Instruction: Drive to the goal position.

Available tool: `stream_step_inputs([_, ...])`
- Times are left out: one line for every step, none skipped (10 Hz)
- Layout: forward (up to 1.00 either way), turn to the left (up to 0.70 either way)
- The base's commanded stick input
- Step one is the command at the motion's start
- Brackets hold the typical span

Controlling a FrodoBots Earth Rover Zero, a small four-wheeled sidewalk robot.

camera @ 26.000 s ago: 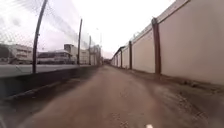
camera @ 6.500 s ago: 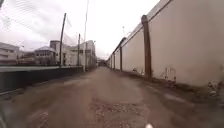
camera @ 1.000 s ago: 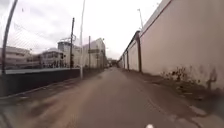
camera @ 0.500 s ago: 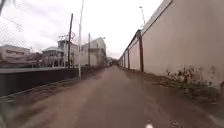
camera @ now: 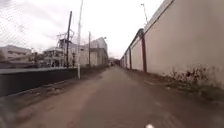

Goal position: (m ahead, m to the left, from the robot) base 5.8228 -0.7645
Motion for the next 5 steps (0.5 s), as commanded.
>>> stream_step_inputs([0.7, 0.0])
stream_step_inputs([0.7, 0.0])
stream_step_inputs([0.7, 0.0])
stream_step_inputs([0.7, 0.0])
stream_step_inputs([0.7, 0.0])
